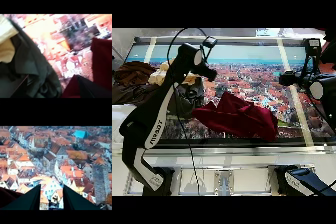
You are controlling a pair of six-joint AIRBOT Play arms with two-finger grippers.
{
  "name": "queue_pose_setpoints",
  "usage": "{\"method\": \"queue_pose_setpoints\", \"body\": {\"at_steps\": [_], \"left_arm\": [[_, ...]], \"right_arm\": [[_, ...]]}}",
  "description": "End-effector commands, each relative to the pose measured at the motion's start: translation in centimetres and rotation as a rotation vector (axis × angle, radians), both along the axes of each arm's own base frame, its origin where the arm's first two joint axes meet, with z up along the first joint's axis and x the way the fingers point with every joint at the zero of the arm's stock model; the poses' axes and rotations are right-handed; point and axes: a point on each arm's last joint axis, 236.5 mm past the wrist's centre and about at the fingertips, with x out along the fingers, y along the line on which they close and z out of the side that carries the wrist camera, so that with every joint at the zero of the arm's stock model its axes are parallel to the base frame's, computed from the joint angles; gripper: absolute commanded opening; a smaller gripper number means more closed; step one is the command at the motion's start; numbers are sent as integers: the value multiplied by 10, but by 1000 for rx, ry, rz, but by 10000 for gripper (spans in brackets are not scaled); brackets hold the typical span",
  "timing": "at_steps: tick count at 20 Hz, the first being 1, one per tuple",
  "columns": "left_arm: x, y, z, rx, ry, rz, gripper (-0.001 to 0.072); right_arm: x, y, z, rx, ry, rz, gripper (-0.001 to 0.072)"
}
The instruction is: Fold the shirts.
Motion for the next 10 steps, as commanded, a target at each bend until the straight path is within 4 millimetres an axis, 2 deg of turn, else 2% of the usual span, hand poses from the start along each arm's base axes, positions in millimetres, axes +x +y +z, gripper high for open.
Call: {"method": "queue_pose_setpoints", "body": {"at_steps": [1,2,5,6,7,8,10], "left_arm": [[-18,57,-29,65,164,149,693],[-26,45,-35,15,215,130,693],[-55,-23,-44,-207,354,-74,693],[-61,-40,-46,-265,385,-128,692],[-64,-47,-50,-288,407,-145,693],[-63,-45,-60,-272,419,-137,692],[-58,-27,-81,-191,436,-88,692]], "right_arm": [[-3,19,-27,102,36,19,330],[-8,21,-36,111,65,19,330],[-30,18,-68,56,194,51,330],[-40,16,-79,29,252,67,330],[-50,15,-87,11,302,80,330],[-59,13,-93,-5,348,91,330],[-66,12,-97,-8,381,91,330]]}}
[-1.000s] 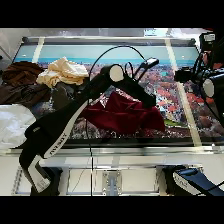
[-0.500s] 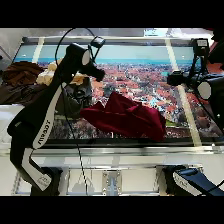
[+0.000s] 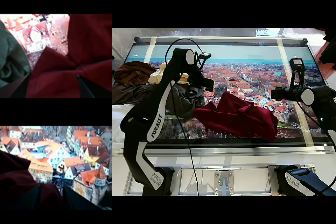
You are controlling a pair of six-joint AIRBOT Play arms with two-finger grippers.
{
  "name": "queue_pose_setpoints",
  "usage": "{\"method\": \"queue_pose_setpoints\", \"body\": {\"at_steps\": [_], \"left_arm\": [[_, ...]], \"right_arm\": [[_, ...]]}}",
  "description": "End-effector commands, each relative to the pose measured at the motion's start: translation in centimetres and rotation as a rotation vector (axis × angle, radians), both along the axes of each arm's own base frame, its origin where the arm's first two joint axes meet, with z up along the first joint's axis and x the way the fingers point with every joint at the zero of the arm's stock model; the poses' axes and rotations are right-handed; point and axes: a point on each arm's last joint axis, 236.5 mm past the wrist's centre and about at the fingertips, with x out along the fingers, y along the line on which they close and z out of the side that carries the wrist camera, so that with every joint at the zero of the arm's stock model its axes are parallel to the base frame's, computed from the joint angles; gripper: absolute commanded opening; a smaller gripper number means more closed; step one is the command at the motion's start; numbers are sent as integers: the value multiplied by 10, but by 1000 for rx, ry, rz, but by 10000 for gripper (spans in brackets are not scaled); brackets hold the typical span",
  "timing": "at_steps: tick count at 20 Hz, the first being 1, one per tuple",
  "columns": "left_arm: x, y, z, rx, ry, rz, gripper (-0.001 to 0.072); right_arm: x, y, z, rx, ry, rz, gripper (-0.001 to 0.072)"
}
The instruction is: Fold the shirts.
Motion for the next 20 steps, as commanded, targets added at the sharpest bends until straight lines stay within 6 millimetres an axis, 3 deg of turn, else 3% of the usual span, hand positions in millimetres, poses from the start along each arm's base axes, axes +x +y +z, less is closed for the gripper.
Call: {"method": "queue_pose_setpoints", "body": {"at_steps": [1,4,6,7,8,9,12,13,17,20], "left_arm": [[-1,11,-29,62,58,8,692],[16,60,-50,274,24,79,692],[27,92,-54,386,-6,143,684],[31,105,-55,410,-9,173,577],[33,116,-57,416,-3,192,390],[35,126,-58,418,6,212,267],[32,156,-60,399,61,282,161],[28,150,-62,337,99,293,18],[20,87,-58,38,167,203,10],[17,44,-54,-43,144,111,10]], "right_arm": [[-21,-1,-16,-20,106,27,330],[-19,4,-15,1,94,29,330],[-17,6,-14,14,85,29,330],[-16,7,-13,18,80,30,330],[-15,9,-13,25,75,30,330],[-14,10,-12,33,68,30,330],[-8,16,-8,62,41,31,330],[-6,18,-6,69,27,31,330],[7,22,3,94,-36,30,330],[8,23,5,101,-46,26,330]]}}
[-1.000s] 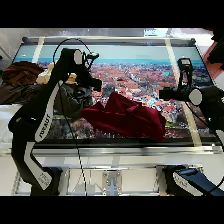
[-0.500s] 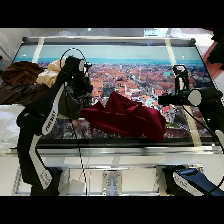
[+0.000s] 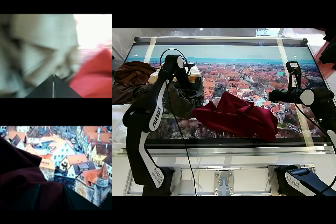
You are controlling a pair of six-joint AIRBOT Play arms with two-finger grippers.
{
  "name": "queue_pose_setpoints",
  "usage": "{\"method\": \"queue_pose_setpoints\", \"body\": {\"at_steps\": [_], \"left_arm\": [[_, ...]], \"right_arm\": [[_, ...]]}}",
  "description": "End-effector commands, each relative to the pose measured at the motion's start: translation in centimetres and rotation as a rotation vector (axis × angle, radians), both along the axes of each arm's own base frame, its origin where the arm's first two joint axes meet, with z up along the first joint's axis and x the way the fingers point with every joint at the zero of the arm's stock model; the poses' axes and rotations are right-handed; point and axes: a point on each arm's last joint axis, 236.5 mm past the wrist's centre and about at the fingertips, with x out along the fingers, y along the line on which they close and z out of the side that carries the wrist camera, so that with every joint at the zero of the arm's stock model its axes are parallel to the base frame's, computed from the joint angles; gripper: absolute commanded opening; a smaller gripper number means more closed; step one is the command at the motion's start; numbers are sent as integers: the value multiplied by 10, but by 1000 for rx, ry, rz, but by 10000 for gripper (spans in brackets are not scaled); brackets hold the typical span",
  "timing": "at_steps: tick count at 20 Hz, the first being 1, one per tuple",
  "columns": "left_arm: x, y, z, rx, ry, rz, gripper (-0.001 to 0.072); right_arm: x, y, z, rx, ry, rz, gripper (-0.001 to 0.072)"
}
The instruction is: Fold the shirts.
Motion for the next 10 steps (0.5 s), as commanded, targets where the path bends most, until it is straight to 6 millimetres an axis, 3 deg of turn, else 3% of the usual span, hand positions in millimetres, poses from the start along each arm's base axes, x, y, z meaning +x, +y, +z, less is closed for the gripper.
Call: {"method": "queue_pose_setpoints", "body": {"at_steps": [1,4,6,8,10], "left_arm": [[-4,-53,7,-140,-25,-84,10],[8,-77,2,-119,-121,-178,10],[18,-69,-15,-51,-144,-168,10],[15,-43,-39,52,-91,-153,10],[20,0,-53,206,-69,-95,10]], "right_arm": [[5,2,4,16,-24,-5,330],[5,2,4,19,-24,-9,329],[5,3,4,26,-23,-10,329],[5,4,4,28,-23,-10,329],[5,4,4,27,-23,-10,329]]}}
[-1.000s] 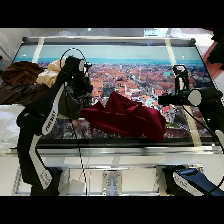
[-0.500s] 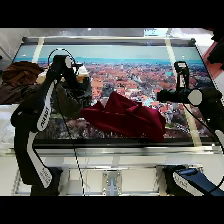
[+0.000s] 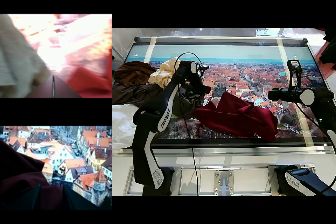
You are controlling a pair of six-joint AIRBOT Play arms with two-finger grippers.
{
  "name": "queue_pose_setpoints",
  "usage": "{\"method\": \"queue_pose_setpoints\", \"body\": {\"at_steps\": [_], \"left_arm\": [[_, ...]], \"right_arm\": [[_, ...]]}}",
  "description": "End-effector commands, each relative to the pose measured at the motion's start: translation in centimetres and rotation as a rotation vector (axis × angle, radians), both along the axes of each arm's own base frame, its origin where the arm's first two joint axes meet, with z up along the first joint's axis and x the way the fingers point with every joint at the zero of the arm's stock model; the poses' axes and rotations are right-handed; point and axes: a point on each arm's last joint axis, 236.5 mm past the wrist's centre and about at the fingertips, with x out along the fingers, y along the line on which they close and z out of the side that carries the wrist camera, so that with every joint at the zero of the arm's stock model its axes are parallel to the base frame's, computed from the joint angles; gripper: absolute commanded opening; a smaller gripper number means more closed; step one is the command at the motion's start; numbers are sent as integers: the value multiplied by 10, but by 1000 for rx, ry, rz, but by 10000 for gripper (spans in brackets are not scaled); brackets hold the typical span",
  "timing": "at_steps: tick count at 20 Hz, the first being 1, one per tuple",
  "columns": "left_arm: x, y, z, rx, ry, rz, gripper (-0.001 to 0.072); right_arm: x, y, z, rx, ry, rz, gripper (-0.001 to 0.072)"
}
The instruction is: Fold the shirts.
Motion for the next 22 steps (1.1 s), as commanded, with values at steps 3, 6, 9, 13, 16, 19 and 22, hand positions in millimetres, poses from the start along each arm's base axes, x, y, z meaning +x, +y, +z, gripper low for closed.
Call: {"method": "queue_pose_setpoints", "body": {"at_steps": [3,6,9,13,16,19,22], "left_arm": [[26,123,-7,381,-67,176,9],[17,192,-5,408,5,311,9],[-11,273,-2,426,117,506,10],[-35,359,16,409,126,727,10],[-38,387,35,326,68,823,10],[-15,361,57,132,-16,808,10],[37,266,117,-308,-159,615,355]], "right_arm": [[0,0,0,3,0,-2,329],[0,0,0,3,-1,-2,329],[0,0,0,4,-1,-2,329],[0,1,0,7,-1,-3,329],[3,2,2,17,-12,-4,329],[6,7,6,45,-31,-6,329],[5,7,5,43,-24,-4,330]]}}
